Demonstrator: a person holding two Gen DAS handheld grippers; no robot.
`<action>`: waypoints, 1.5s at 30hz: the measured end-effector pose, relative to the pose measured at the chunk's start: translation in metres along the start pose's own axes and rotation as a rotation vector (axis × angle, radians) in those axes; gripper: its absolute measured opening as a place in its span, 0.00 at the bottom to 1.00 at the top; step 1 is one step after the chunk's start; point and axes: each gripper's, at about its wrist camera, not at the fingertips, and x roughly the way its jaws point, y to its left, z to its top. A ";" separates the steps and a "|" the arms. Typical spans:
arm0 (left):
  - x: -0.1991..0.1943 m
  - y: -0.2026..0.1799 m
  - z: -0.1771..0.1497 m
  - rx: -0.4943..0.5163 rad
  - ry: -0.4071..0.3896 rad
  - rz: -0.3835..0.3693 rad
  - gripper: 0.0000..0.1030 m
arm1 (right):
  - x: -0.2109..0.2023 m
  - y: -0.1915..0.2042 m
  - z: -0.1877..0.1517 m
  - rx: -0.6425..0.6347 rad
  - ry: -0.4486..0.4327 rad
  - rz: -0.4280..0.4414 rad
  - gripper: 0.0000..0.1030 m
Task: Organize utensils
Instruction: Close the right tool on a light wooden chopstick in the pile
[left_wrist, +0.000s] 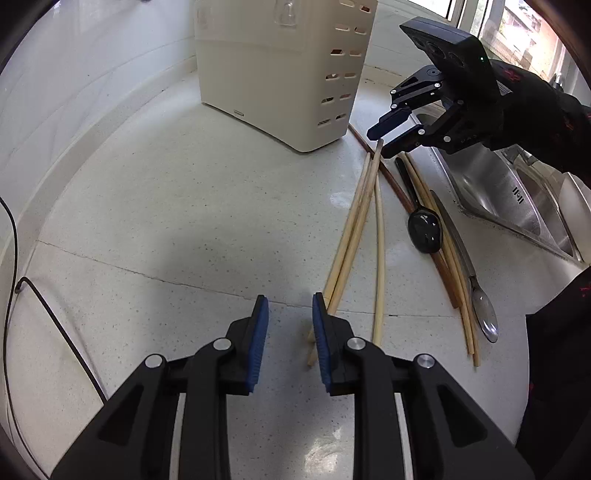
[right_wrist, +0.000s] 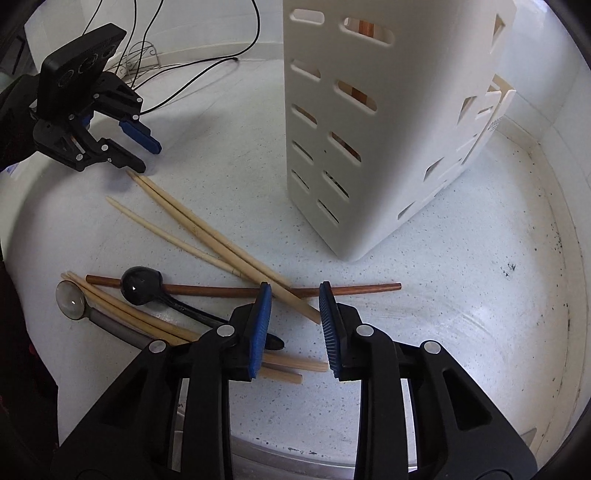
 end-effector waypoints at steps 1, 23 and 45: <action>-0.001 0.001 0.000 0.002 -0.002 -0.005 0.23 | 0.000 0.000 0.000 -0.003 0.003 0.000 0.25; 0.005 0.009 0.017 0.056 0.036 -0.039 0.23 | 0.006 0.003 0.001 -0.038 0.029 0.059 0.20; 0.017 0.023 0.027 0.096 0.093 -0.023 0.13 | 0.009 0.005 0.002 -0.080 0.054 0.086 0.20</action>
